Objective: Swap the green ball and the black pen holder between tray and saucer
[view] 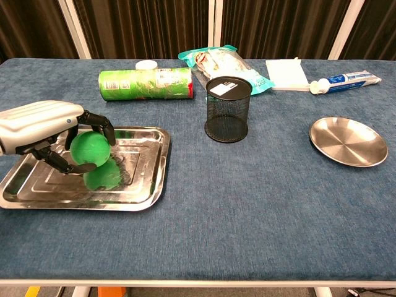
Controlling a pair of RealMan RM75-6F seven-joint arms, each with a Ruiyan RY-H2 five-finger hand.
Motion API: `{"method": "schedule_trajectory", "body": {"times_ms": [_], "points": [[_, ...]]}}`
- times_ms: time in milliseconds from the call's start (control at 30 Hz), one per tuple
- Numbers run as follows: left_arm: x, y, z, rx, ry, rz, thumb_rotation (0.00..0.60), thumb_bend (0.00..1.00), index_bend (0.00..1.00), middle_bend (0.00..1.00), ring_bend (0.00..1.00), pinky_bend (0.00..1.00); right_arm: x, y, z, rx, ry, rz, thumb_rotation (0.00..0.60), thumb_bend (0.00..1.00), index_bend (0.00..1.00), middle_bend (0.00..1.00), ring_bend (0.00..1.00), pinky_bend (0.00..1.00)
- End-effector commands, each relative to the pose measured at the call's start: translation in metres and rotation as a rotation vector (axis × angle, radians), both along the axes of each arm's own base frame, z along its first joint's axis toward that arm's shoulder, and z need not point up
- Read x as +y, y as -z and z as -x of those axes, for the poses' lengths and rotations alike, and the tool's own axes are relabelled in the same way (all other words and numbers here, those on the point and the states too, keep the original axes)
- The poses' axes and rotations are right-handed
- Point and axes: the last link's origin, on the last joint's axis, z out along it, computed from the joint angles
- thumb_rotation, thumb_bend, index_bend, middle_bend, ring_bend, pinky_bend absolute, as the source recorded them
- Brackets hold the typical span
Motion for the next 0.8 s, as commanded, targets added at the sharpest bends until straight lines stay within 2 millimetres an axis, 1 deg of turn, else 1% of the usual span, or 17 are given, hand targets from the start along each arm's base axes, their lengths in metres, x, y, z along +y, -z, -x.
{"method": "schedule_trajectory", "body": {"times_ms": [33, 133, 233, 333, 433, 533, 600, 633, 800], "points": [[0.000, -0.001, -0.001, -0.005, 0.004, -0.004, 0.600, 0.34, 0.40, 0.39, 0.34, 0.62, 0.000, -0.001, 0.001, -0.001, 0.000, 0.004, 0.600, 0.00, 0.00, 0.01, 0.00, 0.10], [-0.003, -0.006, -0.006, -0.026, 0.018, -0.016, 0.600, 0.35, 0.41, 0.41, 0.35, 0.63, 0.001, -0.002, 0.001, -0.003, 0.000, 0.007, 0.600, 0.00, 0.00, 0.01, 0.00, 0.10], [-0.011, -0.013, -0.019, -0.055, 0.060, -0.016, 0.600, 0.35, 0.41, 0.41, 0.36, 0.63, 0.000, -0.003, 0.001, -0.002, 0.000, 0.009, 0.600, 0.00, 0.00, 0.01, 0.00, 0.10], [-0.021, -0.015, -0.036, -0.081, 0.107, 0.009, 0.600, 0.35, 0.41, 0.42, 0.36, 0.64, 0.000, -0.004, 0.001, -0.002, 0.000, 0.013, 0.600, 0.00, 0.00, 0.01, 0.00, 0.10], [-0.028, -0.012, -0.059, -0.101, 0.177, 0.038, 0.600, 0.35, 0.41, 0.42, 0.36, 0.64, 0.000, -0.005, 0.002, -0.003, 0.004, 0.014, 0.600, 0.00, 0.00, 0.01, 0.00, 0.10], [-0.028, -0.005, -0.086, -0.112, 0.262, 0.068, 0.600, 0.35, 0.41, 0.42, 0.36, 0.63, 0.000, -0.005, 0.005, -0.006, 0.017, 0.016, 0.600, 0.00, 0.00, 0.01, 0.00, 0.10], [-0.022, 0.002, -0.105, -0.100, 0.320, 0.089, 0.600, 0.35, 0.42, 0.42, 0.36, 0.63, 0.001, -0.007, 0.009, -0.010, 0.028, 0.021, 0.600, 0.00, 0.00, 0.01, 0.00, 0.10], [-0.020, 0.008, -0.114, -0.087, 0.350, 0.104, 0.600, 0.35, 0.42, 0.42, 0.36, 0.63, 0.002, -0.008, 0.011, -0.014, 0.035, 0.027, 0.600, 0.00, 0.00, 0.01, 0.00, 0.10], [-0.013, 0.042, -0.144, -0.033, 0.408, 0.179, 0.600, 0.35, 0.41, 0.42, 0.36, 0.63, 0.009, -0.016, 0.021, -0.026, 0.063, 0.056, 0.600, 0.00, 0.00, 0.01, 0.00, 0.10]]}}
